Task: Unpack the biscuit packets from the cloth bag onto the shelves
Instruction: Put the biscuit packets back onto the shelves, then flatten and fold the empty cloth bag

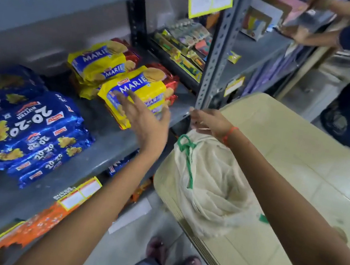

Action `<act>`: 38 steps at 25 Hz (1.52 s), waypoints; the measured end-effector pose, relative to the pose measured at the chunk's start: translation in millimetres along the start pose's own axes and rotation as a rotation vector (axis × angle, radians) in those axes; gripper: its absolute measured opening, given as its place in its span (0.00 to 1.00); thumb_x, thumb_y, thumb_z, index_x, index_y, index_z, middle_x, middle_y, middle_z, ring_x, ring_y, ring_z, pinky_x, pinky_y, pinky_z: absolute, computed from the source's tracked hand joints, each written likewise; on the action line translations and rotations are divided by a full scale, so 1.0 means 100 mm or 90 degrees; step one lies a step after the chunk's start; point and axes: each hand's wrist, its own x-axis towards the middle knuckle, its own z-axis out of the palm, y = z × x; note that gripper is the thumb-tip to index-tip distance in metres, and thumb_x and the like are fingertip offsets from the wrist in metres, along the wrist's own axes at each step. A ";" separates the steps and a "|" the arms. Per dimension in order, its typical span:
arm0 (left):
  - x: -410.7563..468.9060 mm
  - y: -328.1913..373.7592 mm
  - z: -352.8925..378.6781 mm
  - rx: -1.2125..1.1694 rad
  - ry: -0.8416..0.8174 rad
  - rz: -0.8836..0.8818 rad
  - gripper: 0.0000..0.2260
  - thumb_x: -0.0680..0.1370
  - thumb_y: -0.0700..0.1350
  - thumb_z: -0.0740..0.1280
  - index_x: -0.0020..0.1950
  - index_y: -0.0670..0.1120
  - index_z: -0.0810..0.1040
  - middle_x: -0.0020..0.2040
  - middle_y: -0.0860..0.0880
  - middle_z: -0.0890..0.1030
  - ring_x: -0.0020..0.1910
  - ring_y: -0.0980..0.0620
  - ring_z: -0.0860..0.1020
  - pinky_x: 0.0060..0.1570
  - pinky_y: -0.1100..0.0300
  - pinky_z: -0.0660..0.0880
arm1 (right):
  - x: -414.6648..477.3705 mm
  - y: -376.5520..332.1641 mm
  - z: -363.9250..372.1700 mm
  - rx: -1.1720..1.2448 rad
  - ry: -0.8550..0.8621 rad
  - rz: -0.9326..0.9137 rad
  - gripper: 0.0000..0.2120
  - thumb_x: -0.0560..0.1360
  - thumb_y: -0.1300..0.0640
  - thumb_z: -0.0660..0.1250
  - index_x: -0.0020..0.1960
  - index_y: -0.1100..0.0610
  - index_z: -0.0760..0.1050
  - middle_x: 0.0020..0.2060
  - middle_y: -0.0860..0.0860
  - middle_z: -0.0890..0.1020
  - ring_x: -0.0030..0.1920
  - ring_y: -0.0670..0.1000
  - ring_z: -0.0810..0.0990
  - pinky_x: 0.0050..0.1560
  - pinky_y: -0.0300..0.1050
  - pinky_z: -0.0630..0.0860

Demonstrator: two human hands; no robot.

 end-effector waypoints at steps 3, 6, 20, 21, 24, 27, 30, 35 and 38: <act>-0.46 0.00 0.34 0.005 -0.134 0.108 0.32 0.75 0.44 0.68 0.75 0.36 0.59 0.78 0.38 0.51 0.78 0.44 0.53 0.73 0.58 0.54 | -0.33 0.60 -0.40 0.016 0.028 0.064 0.11 0.76 0.49 0.65 0.48 0.57 0.76 0.48 0.56 0.79 0.39 0.50 0.79 0.46 0.42 0.75; -0.70 -0.10 0.71 0.079 -0.363 0.082 0.21 0.75 0.42 0.68 0.67 0.39 0.73 0.71 0.41 0.69 0.71 0.45 0.68 0.66 0.59 0.63 | -0.70 1.26 -0.64 -0.001 0.098 0.121 0.09 0.75 0.56 0.66 0.45 0.62 0.78 0.46 0.59 0.79 0.31 0.49 0.78 0.37 0.43 0.76; -0.12 -0.21 1.90 0.360 -0.522 0.157 0.18 0.76 0.42 0.68 0.66 0.44 0.75 0.66 0.42 0.76 0.63 0.40 0.75 0.60 0.52 0.73 | -1.35 2.32 -0.15 0.429 0.284 0.322 0.10 0.74 0.59 0.68 0.42 0.66 0.72 0.30 0.61 0.75 0.21 0.53 0.78 0.21 0.40 0.77; -0.14 -0.26 1.91 0.370 -0.541 0.181 0.20 0.76 0.42 0.69 0.68 0.45 0.73 0.67 0.42 0.74 0.64 0.40 0.74 0.60 0.51 0.72 | -1.39 2.28 -0.16 0.461 0.292 0.307 0.07 0.75 0.61 0.66 0.45 0.65 0.72 0.32 0.59 0.75 0.25 0.53 0.78 0.23 0.40 0.78; -0.11 0.00 2.34 0.469 -0.677 0.379 0.25 0.75 0.47 0.70 0.70 0.47 0.67 0.66 0.40 0.70 0.63 0.38 0.72 0.59 0.47 0.73 | -1.19 2.19 -0.35 0.643 0.403 0.281 0.04 0.75 0.64 0.62 0.49 0.62 0.70 0.27 0.54 0.74 0.23 0.50 0.73 0.33 0.46 0.80; -0.07 -0.05 2.37 0.567 -0.652 0.462 0.25 0.75 0.54 0.67 0.70 0.51 0.66 0.65 0.40 0.68 0.63 0.39 0.70 0.58 0.46 0.73 | -1.16 2.13 -0.42 0.689 0.375 0.265 0.02 0.76 0.64 0.60 0.44 0.61 0.69 0.17 0.51 0.68 0.16 0.45 0.66 0.36 0.47 0.81; -0.17 -0.07 2.41 0.593 -0.619 0.574 0.24 0.77 0.51 0.64 0.72 0.54 0.65 0.67 0.43 0.66 0.65 0.41 0.66 0.61 0.47 0.69 | -1.14 2.01 -0.43 0.700 0.315 0.292 0.03 0.73 0.64 0.67 0.44 0.59 0.73 0.29 0.54 0.77 0.23 0.48 0.77 0.27 0.40 0.80; -0.32 0.04 2.44 0.636 -0.624 0.694 0.13 0.79 0.39 0.58 0.61 0.42 0.75 0.60 0.40 0.77 0.58 0.40 0.77 0.54 0.49 0.74 | -1.29 2.15 -0.50 0.736 0.218 0.350 0.08 0.75 0.66 0.63 0.54 0.60 0.71 0.42 0.59 0.77 0.40 0.55 0.77 0.31 0.49 0.83; -0.22 0.17 2.40 0.540 -0.570 0.556 0.13 0.80 0.39 0.56 0.57 0.35 0.77 0.56 0.35 0.80 0.55 0.38 0.79 0.52 0.49 0.75 | -1.40 2.13 -0.74 0.736 0.279 0.314 0.05 0.79 0.60 0.58 0.52 0.58 0.71 0.30 0.56 0.81 0.30 0.53 0.77 0.28 0.51 0.82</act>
